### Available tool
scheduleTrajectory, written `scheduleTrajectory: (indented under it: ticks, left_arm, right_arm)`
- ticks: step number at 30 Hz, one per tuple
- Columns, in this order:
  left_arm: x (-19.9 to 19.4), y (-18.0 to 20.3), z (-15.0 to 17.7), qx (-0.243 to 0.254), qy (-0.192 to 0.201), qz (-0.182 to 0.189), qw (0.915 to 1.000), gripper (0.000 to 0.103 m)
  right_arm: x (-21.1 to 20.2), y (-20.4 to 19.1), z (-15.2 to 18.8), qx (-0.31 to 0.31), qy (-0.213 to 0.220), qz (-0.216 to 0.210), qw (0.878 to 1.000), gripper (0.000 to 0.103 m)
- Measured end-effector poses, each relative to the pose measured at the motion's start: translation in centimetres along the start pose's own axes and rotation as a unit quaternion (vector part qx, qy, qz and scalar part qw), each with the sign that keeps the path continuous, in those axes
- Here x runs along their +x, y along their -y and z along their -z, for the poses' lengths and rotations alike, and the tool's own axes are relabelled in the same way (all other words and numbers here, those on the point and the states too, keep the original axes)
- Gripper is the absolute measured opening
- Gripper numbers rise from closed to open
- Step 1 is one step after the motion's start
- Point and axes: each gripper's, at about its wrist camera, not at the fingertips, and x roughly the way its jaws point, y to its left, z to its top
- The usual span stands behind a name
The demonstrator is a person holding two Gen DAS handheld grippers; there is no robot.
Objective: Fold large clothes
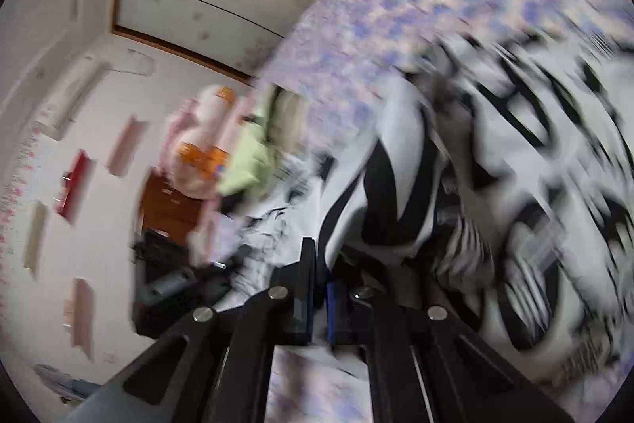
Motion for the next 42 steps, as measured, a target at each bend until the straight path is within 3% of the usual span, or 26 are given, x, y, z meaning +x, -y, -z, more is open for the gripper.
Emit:
scheduleTrajectory:
  ticks: [2, 4, 6, 8, 9, 11, 14, 19, 24, 28, 30, 32, 33, 35, 36, 37, 38, 39, 42]
  left_arm:
    - [2.6, -2.5, 2.0, -0.007, -0.038, -0.032, 0.9987, 0.008]
    - [3.5, -3.6, 3.2, -0.017, -0.038, -0.027, 0.9987, 0.009]
    - [3.3, -3.4, 3.7, -0.018, -0.017, -0.027, 0.9993, 0.011]
    - [3.0, -2.8, 3.7, -0.019, -0.015, -0.035, 0.9991, 0.015]
    - [2.6, -2.3, 3.8, -0.014, -0.013, -0.047, 0.9987, 0.018]
    - [1.2, -1.7, 4.6, 0.009, 0.002, -0.08, 0.9967, 0.034]
    - [-0.9, -0.1, 5.4, 0.038, 0.041, -0.137, 0.989, 0.043]
    - [-4.0, 2.9, 5.8, 0.069, 0.121, -0.154, 0.9782, 0.043]
    - [-2.8, 6.7, 4.4, 0.12, 0.143, -0.146, 0.9715, 0.043]
    - [-0.4, 8.6, 2.4, 0.119, 0.151, -0.123, 0.9736, 0.043]
    - [1.3, 8.7, 1.2, 0.117, 0.153, -0.122, 0.9736, 0.043]
    - [3.6, 8.0, 0.3, 0.118, 0.136, -0.148, 0.9723, 0.043]
    - [4.7, 7.4, 0.0, 0.12, 0.126, -0.165, 0.9709, 0.043]
    - [6.8, 5.4, -0.3, 0.132, 0.104, -0.192, 0.967, 0.032]
    - [7.0, 4.6, -0.3, 0.138, 0.106, -0.198, 0.9647, 0.031]
    - [7.0, 4.0, -0.2, 0.142, 0.11, -0.195, 0.9643, 0.028]
    - [6.9, 3.7, -0.2, 0.144, 0.113, -0.189, 0.9648, 0.027]
    - [6.7, 3.5, -0.1, 0.147, 0.116, -0.182, 0.9654, 0.027]
    - [6.8, 3.5, 0.0, 0.149, 0.12, -0.184, 0.964, 0.027]
  right_arm:
    - [2.4, 3.7, 2.9, 0.022, -0.041, 0.054, 0.997, 0.003]
    - [3.0, 4.9, 4.6, 0.01, -0.037, 0.064, 0.997, 0.001]
    - [2.6, 4.3, 4.9, -0.003, -0.024, 0.071, 0.997, 0.004]
    - [2.0, 3.1, 4.7, -0.016, -0.025, 0.095, 0.995, 0.016]
    - [1.9, 2.6, 4.4, -0.024, -0.027, 0.106, 0.994, 0.018]
    - [0.9, 0.9, 4.2, -0.062, -0.016, 0.142, 0.988, 0.021]
    - [-0.9, -1.5, 4.3, -0.115, 0.023, 0.184, 0.976, 0.021]
    - [-2.3, -4.9, 3.8, -0.174, 0.095, 0.218, 0.955, 0.021]
    - [2.0, -8.9, 2.1, -0.219, 0.093, 0.205, 0.949, 0.021]
    - [5.9, -11.2, 0.5, -0.241, 0.093, 0.192, 0.947, 0.021]
    - [7.1, -11.0, -0.4, -0.238, 0.087, 0.187, 0.949, 0.021]
    - [8.4, -9.7, -1.3, -0.242, 0.084, 0.204, 0.945, 0.021]
    - [9.0, -8.5, -1.9, -0.245, 0.083, 0.228, 0.939, 0.021]
    - [9.6, -5.1, -3.0, -0.241, 0.086, 0.292, 0.922, 0.015]
    - [9.4, -3.5, -3.3, -0.23, 0.088, 0.301, 0.921, 0.008]
    - [8.7, -1.5, -3.8, -0.209, 0.083, 0.284, 0.932, 0.0]
    - [7.8, -0.1, -4.0, -0.187, 0.081, 0.254, 0.945, 0.0]
    - [7.3, 0.3, -4.0, -0.181, 0.084, 0.249, 0.948, 0.0]
    - [6.6, -0.4, -3.7, -0.193, 0.097, 0.279, 0.936, 0.0]
